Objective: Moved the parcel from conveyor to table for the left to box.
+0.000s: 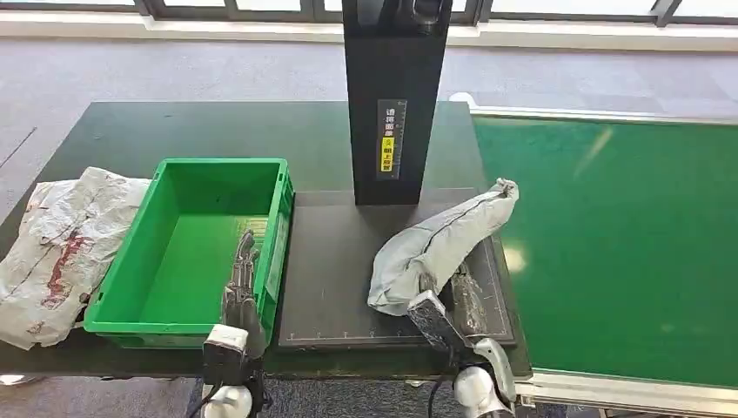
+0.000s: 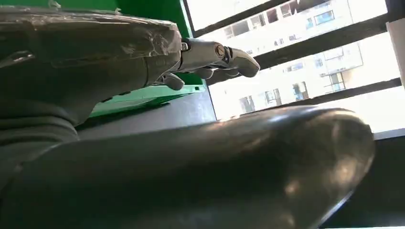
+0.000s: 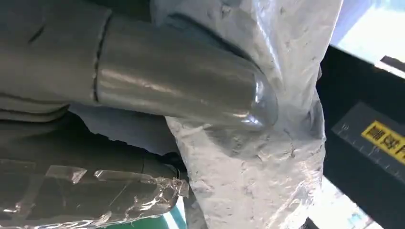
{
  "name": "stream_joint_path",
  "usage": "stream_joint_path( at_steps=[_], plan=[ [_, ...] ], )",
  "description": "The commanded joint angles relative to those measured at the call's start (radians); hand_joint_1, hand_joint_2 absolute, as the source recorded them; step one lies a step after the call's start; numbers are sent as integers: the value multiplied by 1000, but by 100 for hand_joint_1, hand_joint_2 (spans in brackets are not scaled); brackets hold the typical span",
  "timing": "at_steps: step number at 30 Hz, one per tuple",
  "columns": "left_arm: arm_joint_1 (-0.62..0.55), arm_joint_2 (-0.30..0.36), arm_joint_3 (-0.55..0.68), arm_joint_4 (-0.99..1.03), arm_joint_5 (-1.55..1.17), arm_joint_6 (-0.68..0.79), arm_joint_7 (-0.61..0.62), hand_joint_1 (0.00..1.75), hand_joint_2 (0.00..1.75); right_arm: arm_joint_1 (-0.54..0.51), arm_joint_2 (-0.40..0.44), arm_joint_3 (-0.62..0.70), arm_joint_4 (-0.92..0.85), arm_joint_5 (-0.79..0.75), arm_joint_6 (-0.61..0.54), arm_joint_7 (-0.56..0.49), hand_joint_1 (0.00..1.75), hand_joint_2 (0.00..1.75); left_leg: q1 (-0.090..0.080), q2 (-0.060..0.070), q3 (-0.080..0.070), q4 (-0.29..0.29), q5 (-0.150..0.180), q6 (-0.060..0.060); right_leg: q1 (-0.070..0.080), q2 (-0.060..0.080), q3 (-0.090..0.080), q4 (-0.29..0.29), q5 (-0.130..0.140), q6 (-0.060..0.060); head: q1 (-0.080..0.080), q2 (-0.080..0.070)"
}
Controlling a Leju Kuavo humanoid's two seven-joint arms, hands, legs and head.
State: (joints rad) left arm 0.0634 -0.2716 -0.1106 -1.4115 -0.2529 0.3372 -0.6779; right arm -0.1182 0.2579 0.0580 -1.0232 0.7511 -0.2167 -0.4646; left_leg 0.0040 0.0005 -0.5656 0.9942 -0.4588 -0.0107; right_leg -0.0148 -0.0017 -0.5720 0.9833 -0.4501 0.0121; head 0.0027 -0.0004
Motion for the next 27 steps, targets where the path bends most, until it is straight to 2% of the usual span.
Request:
stream_joint_path(
  at_steps=[1, 9, 15, 19, 21, 27],
  plan=[
    [-65, -39, -7, 55, 5, 10, 6, 0, 0, -90, 22, 36, 181, 0, -7, -12, 0, 0, 1, -1, 0, 0, 1, 0, 1, -1, 1, -1, 1, -1, 0, 0],
    [-98, -38, -12, 109, 13, 6, 9, 0, 0, -122, 37, 130, 161, -46, 53, -71, 0, 0, 1, 0, -1, 1, 1, 0, 1, 0, 0, 0, 1, -1, 0, 0],
    [-121, -36, -16, 134, 25, 10, 4, 0, 0, -105, 31, 277, 110, -73, 134, -96, 0, 0, 1, -2, -2, 1, 1, -1, 1, -1, -1, 1, 1, -2, 0, 0],
    [-132, -35, -18, 149, 30, 8, 2, 0, 0, -76, 21, 369, 16, -77, 160, -97, 0, 0, 1, -2, -2, 1, 1, 0, 1, -1, -2, 1, 1, -2, 0, 0],
    [-128, -32, -19, 144, 34, 8, 0, 0, 0, -44, 0, 398, -85, -112, 174, -96, 0, 0, 1, -2, -2, 1, 1, -1, 1, -2, -2, 1, 0, -1, 0, 0],
    [-102, -29, -10, 114, 36, 9, -3, 0, 0, 62, -57, 373, -399, -222, 126, -132, 0, 0, 1, -4, -2, 1, 1, 0, 1, -4, -1, 0, -1, -1, 0, 0]
  ],
)
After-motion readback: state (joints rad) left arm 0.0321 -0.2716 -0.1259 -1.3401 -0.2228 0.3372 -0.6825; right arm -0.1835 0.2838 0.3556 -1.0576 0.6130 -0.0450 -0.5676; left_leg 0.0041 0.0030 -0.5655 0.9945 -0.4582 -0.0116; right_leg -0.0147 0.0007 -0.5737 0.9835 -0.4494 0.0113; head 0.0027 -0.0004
